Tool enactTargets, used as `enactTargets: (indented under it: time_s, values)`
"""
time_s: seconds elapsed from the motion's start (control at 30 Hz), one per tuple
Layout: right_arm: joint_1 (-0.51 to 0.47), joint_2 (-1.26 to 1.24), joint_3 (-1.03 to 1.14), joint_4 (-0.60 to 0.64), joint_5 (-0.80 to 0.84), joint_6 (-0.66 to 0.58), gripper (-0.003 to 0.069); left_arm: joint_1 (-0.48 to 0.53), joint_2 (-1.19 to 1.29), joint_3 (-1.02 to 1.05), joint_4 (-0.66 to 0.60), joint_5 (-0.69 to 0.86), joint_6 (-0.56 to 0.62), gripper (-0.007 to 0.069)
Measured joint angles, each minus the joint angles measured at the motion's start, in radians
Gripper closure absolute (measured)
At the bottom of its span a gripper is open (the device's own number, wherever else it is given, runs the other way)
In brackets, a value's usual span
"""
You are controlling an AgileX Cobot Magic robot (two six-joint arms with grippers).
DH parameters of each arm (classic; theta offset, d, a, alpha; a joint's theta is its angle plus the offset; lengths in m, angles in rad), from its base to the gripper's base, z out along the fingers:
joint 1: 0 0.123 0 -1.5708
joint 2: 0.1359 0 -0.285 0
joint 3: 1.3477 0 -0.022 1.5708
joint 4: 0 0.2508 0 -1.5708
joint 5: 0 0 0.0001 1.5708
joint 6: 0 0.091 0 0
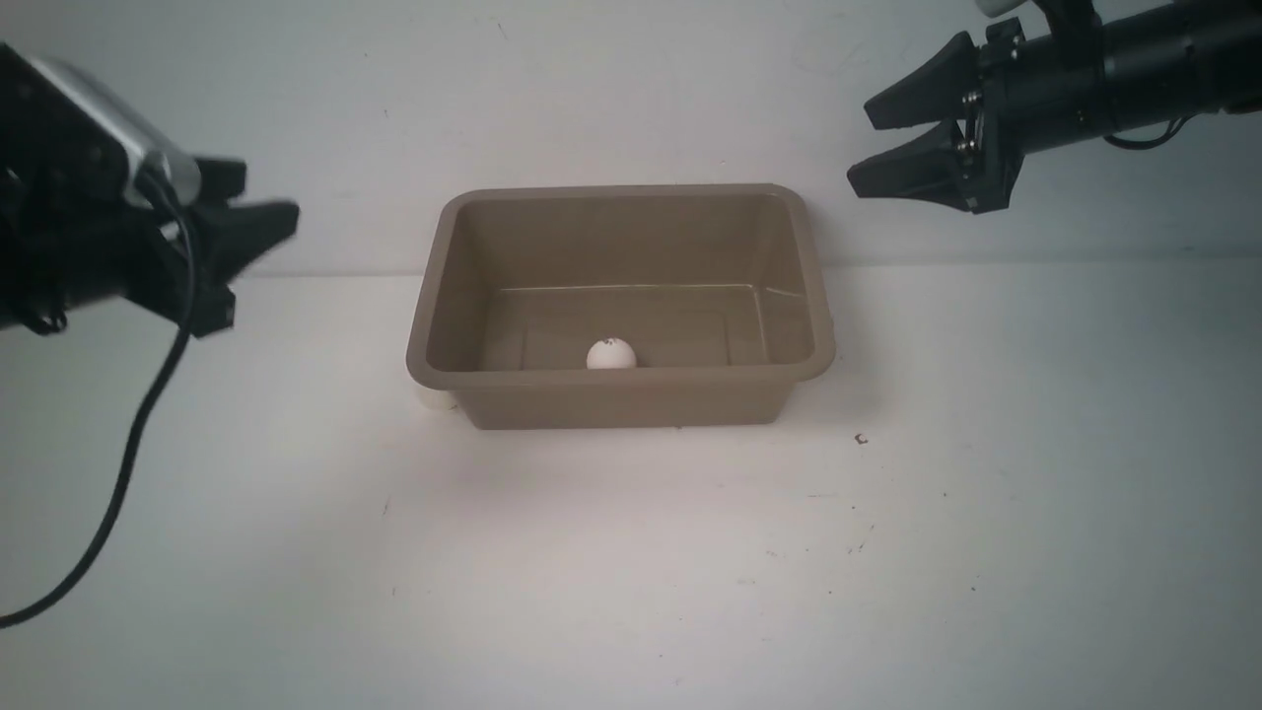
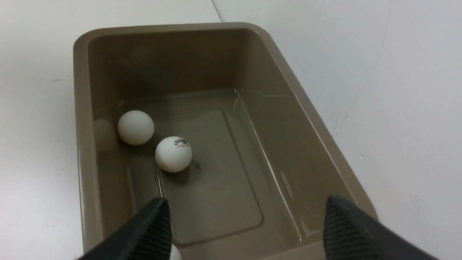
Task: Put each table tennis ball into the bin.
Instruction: Use the left arm to clamp the table tennis ball closest to it
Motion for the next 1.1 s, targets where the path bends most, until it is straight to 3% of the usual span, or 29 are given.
enactTargets:
  time_s: [0.57, 1.1]
  values:
    - [0.0, 0.0, 0.0, 0.0, 0.0, 0.003, 0.0144, 0.001, 0.387, -0.002, -0.051, 0.021, 0.301, 0.0283]
    - [0.0, 0.0, 0.0, 0.003, 0.0, 0.027, 0.0144, -0.141, 0.489, -0.098, -0.083, -0.161, 0.325, 0.0283]
